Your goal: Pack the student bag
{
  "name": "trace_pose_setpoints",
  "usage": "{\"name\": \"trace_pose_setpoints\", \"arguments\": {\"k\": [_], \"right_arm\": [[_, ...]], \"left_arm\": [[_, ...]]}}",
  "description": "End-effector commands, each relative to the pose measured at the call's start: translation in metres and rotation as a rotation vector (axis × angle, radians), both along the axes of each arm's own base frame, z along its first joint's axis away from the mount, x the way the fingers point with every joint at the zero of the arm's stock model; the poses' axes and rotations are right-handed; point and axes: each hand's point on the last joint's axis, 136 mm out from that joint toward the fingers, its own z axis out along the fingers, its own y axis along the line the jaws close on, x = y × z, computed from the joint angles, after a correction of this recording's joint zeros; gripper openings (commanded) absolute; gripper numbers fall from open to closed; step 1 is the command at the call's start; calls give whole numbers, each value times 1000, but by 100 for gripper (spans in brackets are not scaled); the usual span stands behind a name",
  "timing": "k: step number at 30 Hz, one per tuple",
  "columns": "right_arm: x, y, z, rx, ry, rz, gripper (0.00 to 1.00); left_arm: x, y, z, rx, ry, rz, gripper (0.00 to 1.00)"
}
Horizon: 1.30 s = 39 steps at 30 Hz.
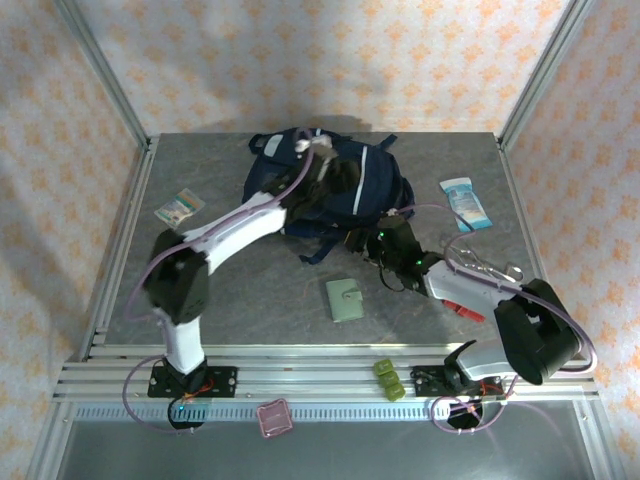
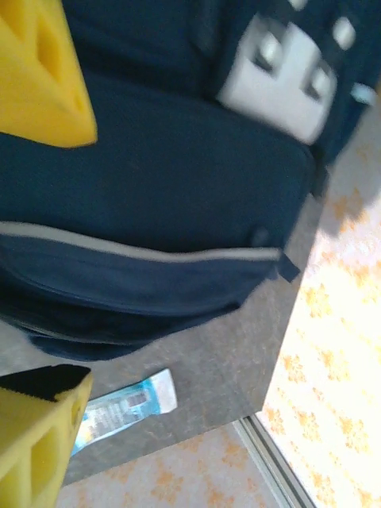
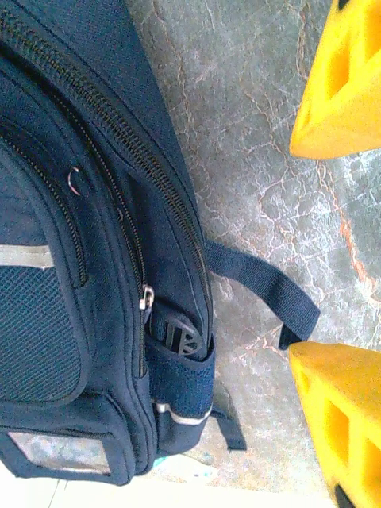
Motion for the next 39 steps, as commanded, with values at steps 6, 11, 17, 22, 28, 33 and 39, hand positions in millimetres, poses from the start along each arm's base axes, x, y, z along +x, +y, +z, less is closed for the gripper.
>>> {"name": "trace_pose_setpoints", "arguments": {"k": [6,11,17,22,28,33,39], "right_arm": [[15,10,15,-18,-47,17,62],[11,4,12,-20,-43,-2,62],[3,-7,8,-31,-42,-29,62],[3,-8,8,-33,-45,-32,62],[4,-5,5,-25,-40,-25,62],[4,-3,0,-25,-32,-18,62],[4,-2,2,-20,-31,-15,62]], "left_arm": [[-19,76,-38,-263,-22,134,82],[-10,72,-59,-333,4,122,83],[-5,66,-85,-378,70,135,84],[-9,65,-103,-415,117,154,85],[-26,67,-113,-429,146,175,85],[-36,67,-121,-442,160,176,86],[-20,58,-120,-429,159,164,86]]}}
